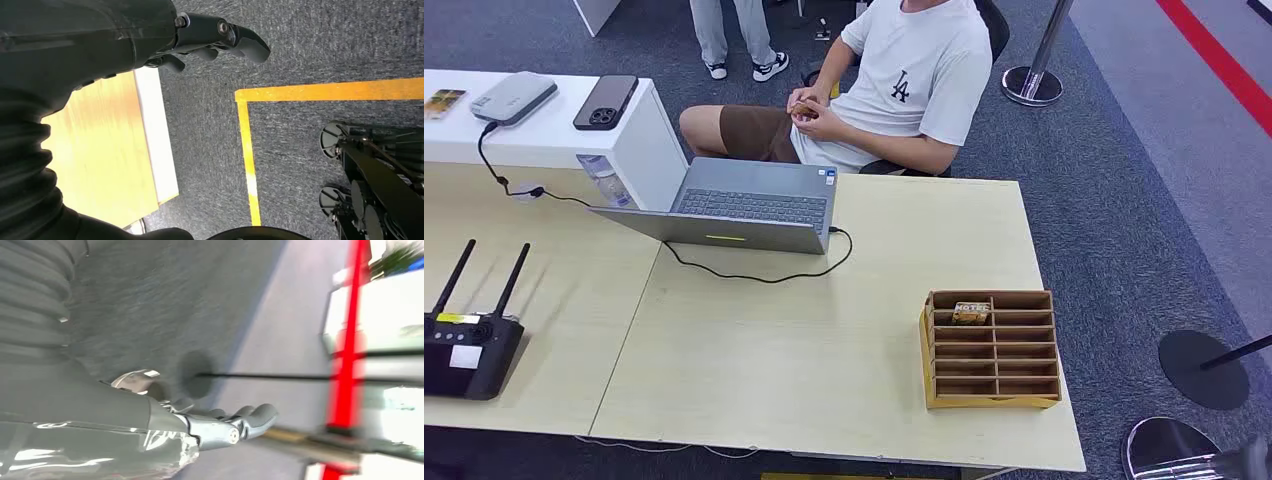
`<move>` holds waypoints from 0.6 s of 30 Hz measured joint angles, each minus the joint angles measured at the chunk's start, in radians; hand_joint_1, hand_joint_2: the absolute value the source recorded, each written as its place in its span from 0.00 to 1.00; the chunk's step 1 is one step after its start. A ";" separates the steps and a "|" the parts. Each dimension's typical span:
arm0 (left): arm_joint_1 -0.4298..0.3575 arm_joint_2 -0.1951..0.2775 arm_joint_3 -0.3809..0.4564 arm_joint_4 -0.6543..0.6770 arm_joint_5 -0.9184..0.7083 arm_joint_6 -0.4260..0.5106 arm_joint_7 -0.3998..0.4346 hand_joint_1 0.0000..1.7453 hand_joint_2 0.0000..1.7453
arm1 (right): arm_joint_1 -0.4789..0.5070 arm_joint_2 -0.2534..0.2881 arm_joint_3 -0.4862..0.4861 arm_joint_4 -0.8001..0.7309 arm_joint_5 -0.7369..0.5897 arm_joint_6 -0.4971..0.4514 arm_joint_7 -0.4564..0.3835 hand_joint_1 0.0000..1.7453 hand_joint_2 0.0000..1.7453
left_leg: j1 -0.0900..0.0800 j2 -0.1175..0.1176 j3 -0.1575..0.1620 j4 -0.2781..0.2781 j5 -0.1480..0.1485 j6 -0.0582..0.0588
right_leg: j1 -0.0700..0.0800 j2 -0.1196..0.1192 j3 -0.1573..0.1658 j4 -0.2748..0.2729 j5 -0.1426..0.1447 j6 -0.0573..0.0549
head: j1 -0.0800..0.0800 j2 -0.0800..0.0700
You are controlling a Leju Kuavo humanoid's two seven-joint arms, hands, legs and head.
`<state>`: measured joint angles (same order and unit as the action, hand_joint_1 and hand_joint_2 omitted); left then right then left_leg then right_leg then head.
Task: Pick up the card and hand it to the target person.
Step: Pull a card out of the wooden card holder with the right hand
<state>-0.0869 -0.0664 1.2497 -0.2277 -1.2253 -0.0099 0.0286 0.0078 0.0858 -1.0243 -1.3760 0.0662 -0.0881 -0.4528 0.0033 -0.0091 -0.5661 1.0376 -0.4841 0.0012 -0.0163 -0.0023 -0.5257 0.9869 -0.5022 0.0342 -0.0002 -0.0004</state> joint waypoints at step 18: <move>0.000 -0.005 0.000 0.002 -0.002 -0.010 -0.005 0.00 1.00 | 0.172 0.116 0.295 -0.524 0.042 -0.025 -0.058 0.00 1.00 | 0.000 0.000 0.000 0.000 0.000 0.000 | 0.000 0.000 0.000 0.000 0.000 0.000 | 0.000 0.000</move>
<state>-0.0866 -0.0710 1.2501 -0.2255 -1.2272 -0.0199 0.0237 0.1797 0.2020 -0.7293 -1.8997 0.1079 -0.1130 -0.5103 0.0033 -0.0091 -0.5662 1.0376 -0.4841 0.0012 -0.0163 -0.0023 -0.5258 0.9868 -0.5022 0.0342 -0.0003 -0.0004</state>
